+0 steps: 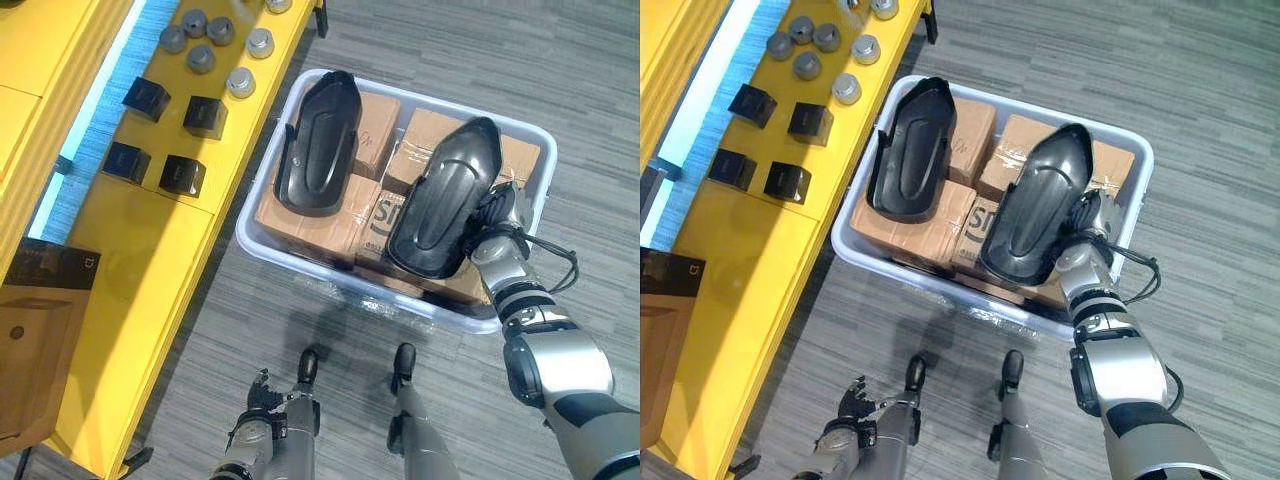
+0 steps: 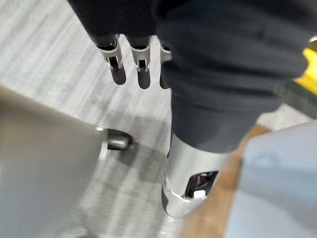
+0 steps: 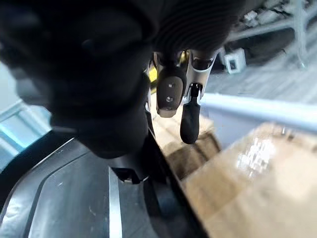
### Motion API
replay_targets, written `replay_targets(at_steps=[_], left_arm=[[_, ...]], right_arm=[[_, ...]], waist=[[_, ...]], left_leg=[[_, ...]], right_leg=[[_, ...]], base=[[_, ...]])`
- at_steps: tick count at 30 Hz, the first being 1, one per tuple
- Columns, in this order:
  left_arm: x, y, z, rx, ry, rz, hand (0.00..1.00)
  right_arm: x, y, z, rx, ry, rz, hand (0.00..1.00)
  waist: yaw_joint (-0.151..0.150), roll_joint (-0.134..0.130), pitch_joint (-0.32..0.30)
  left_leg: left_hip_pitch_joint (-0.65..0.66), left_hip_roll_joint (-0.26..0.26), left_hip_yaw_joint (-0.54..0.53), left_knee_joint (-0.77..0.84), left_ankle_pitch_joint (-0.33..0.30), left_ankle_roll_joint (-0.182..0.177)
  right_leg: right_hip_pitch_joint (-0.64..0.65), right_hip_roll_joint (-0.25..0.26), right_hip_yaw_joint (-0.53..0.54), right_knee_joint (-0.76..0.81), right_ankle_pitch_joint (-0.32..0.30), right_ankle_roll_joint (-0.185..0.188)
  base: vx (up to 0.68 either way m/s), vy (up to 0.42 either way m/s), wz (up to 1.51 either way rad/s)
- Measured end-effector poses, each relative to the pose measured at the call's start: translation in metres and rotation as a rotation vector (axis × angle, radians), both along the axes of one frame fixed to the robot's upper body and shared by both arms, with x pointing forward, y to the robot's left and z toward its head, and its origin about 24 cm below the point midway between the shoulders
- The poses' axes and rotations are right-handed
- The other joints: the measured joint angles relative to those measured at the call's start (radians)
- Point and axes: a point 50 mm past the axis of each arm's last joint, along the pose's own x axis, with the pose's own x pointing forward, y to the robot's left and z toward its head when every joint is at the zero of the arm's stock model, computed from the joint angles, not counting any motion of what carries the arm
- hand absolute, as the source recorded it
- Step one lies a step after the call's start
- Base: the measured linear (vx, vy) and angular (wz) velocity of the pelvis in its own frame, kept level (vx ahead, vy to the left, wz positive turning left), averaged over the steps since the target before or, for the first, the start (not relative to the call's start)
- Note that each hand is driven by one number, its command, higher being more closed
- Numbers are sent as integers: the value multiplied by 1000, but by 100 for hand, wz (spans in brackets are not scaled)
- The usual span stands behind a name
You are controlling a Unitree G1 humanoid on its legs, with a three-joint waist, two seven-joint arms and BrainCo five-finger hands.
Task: Walk over and take plastic housings, then place them on the shelf
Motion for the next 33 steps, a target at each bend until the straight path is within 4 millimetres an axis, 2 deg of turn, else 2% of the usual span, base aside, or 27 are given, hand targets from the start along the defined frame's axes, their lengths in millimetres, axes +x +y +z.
replay_targets(at_steps=[2,4,9,10,12,14,17,20,22,25,27,29,33], left_arm=[[4,1,12,-27,-78,13,0],[9,3,33,-53,-200,27,0],[15,4,113,-115,-588,82,0],[15,3,122,-118,-625,83,0],[13,-1,144,-107,-724,86,0],[13,-8,155,-66,-776,64,0],[15,-23,163,-70,-803,16,0],[22,-35,170,-107,-824,-22,0],[34,-50,172,-156,-813,-80,0],[45,-60,166,-210,-756,-119,0],[52,-65,159,-240,-696,-136,0],[53,-68,151,-238,-650,-146,0],[53,-76,146,-251,-612,-154,0]], right_arm=[[-2,-2,-3,-55,9,3,100],[-5,-3,-2,-87,-8,9,100],[-10,4,9,-154,-88,40,100],[-10,5,9,-162,-88,40,100],[-12,8,3,-169,-89,46,100],[-14,13,-1,-166,-101,60,100],[-16,30,-4,-113,-138,100,100],[-16,52,1,-88,-184,154,100],[-18,66,9,-68,-237,193,100],[-20,83,13,-40,-273,236,100],[-28,97,13,-18,-312,282,100],[-35,106,6,12,-324,308,100],[-59,125,-15,48,-332,381,100]], waist=[[-1,0,0],[-11,0,0],[-27,0,-17],[-27,0,-19],[-28,-2,-67],[-29,-3,-82],[-35,-5,-142],[-49,-17,-182],[-51,-27,-205],[-60,-50,-245],[-83,-71,-267],[-101,-80,-286],[-106,-93,-343]], left_leg=[[23,-2,-4,-3,0,0],[44,-6,-17,-11,0,1],[121,-22,-22,-73,21,13],[133,-24,-22,-83,24,13],[146,-26,-25,-117,39,11],[184,-25,-26,-148,52,10],[215,-21,-23,-183,71,12],[248,-17,-18,-199,85,13],[288,-12,-1,-212,86,13],[315,-11,26,-225,86,13],[350,-8,39,-248,84,11],[380,1,53,-267,78,5],[408,15,86,-283,70,4]], right_leg=[[26,-3,-6,1,-4,1],[52,-6,-20,1,-7,1],[117,-23,-28,-21,-15,11],[127,-24,-29,-27,-15,11],[135,-26,-39,-42,-10,6],[170,-26,-46,-60,-10,5],[184,-24,-47,-62,-11,7],[207,-21,-43,-62,-11,7],[232,-17,-23,-62,-12,7],[238,-17,-8,-62,-15,8],[254,-14,11,-62,-22,6],[270,-7,17,-63,-30,9],[271,7,48,-66,-33,7]], base=[[4,33,11],[-4,28,19],[12,34,9],[35,19,9],[60,11,10],[136,1,8],[107,-1,1],[52,1,-6],[28,12,-18],[-7,27,-26],[-27,24,-17],[-46,16,-18],[-48,-1,-24]])
